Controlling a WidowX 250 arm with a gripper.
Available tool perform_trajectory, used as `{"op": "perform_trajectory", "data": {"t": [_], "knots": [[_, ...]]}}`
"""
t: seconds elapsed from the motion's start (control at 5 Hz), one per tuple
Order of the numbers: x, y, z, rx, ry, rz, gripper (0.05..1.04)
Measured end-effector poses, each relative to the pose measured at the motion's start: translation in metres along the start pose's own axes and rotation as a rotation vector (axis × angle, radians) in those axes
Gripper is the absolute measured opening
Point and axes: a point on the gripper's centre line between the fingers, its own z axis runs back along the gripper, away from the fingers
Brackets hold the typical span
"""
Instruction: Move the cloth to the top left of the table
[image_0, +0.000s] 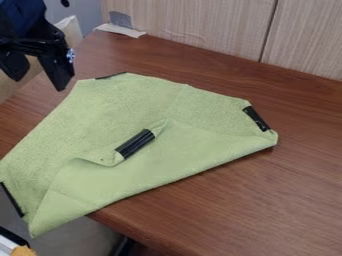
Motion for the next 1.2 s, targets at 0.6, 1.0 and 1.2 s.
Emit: {"op": "perform_trajectory", "data": {"t": [0.6,1.0,1.2], "knots": [[-0.013,-0.061,-0.031,-0.056,0.042,-0.111,1.001],[-0.025,-0.078,-0.084,-0.019,0.134,-0.128,1.001],[-0.025,-0.081,-0.1,0.016,0.151,-0.146,1.001]]}}
